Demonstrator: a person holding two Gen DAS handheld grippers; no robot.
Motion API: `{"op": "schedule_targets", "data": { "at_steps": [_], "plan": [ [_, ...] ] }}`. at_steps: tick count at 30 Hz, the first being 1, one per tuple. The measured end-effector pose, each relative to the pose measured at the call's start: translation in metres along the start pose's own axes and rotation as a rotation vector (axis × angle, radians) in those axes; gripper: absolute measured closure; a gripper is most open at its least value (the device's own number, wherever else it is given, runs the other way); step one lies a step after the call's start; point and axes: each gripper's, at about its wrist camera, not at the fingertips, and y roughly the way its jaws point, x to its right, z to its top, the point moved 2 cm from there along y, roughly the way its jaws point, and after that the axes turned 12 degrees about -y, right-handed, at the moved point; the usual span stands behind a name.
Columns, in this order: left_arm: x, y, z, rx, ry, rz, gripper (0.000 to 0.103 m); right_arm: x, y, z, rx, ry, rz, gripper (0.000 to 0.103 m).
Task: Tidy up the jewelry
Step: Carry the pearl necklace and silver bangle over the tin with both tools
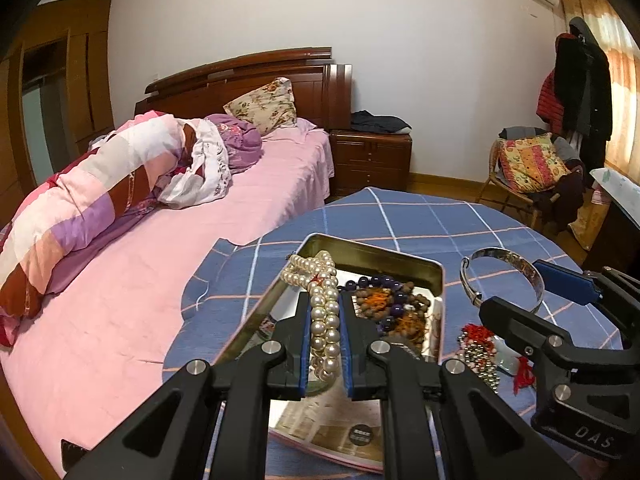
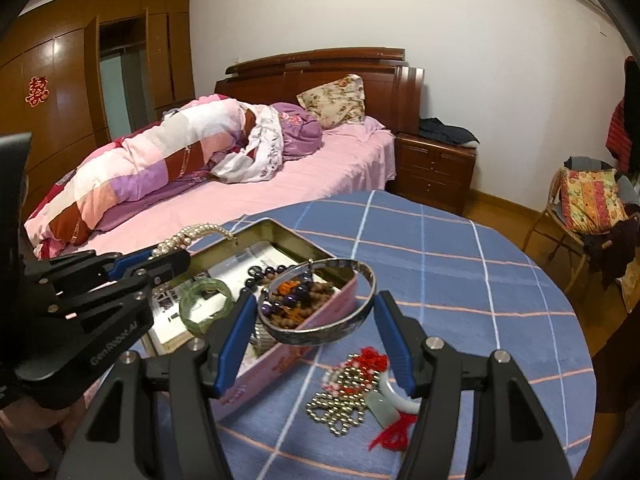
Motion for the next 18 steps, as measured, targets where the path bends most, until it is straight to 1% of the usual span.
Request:
{"op": "schedule_targets", "data": {
  "at_steps": [11, 18],
  "plan": [
    [-0.021, 0.011, 0.002, -0.013, -0.02, 0.047, 0.091, -0.017, 0.012, 0.005, 0.0, -0.019, 0.035, 0.04],
    [-0.029, 0.02, 0.0, -0.035, -0.028, 0.058, 0.091, -0.023, 0.019, 0.005, -0.007, -0.025, 0.056, 0.04]
  ]
}}
